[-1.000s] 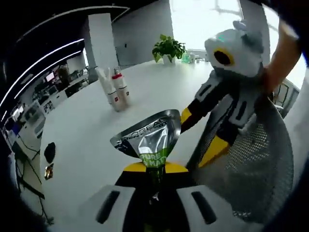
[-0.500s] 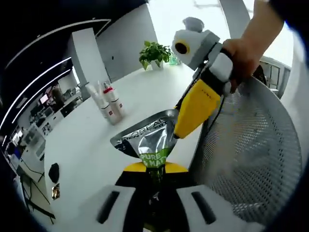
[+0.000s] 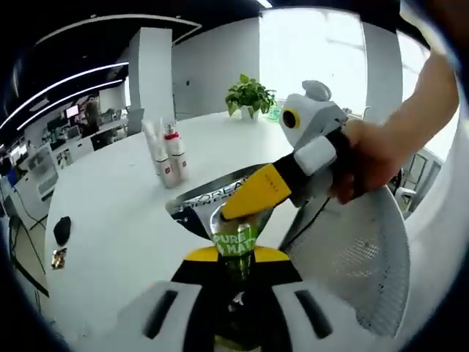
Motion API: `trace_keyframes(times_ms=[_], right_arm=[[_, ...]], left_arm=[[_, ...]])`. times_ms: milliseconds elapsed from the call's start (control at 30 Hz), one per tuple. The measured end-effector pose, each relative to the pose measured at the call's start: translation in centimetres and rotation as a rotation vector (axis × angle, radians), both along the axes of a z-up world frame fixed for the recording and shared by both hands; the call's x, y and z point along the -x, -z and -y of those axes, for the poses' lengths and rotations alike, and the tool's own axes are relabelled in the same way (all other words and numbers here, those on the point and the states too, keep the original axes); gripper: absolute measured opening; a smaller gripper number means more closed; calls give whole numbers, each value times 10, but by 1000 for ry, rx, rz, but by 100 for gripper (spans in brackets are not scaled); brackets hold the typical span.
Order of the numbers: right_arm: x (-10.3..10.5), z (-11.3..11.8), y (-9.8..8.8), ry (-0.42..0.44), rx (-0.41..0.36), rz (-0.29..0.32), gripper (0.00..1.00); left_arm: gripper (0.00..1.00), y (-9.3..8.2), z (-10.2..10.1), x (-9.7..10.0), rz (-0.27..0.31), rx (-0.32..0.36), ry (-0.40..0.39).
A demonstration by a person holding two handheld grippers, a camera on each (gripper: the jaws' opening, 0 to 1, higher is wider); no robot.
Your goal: Arrange the skincare products in the storage area until every visible bottle or jar stands upright without overlapping.
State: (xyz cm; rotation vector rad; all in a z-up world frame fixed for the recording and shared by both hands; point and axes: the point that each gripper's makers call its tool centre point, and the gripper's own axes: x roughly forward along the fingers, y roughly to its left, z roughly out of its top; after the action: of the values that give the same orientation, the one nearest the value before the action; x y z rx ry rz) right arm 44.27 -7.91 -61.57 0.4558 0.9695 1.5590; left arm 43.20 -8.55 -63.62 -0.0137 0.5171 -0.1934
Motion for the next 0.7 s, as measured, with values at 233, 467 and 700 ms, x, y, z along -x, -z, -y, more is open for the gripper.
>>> trace_keyframes(times_ms=[233,467,700], right_arm=[[-6,0,-17,-30,-21,25,0],[-28,8,-33,29,-81,4,0],[-38,22,-53,25,-131,19,0]], left_arm=[[32,-11,-8,-2,27,200,-90],[51,-29,-15,-2,73,379,-190],[62,-44,-9,-2,123,526,-200]])
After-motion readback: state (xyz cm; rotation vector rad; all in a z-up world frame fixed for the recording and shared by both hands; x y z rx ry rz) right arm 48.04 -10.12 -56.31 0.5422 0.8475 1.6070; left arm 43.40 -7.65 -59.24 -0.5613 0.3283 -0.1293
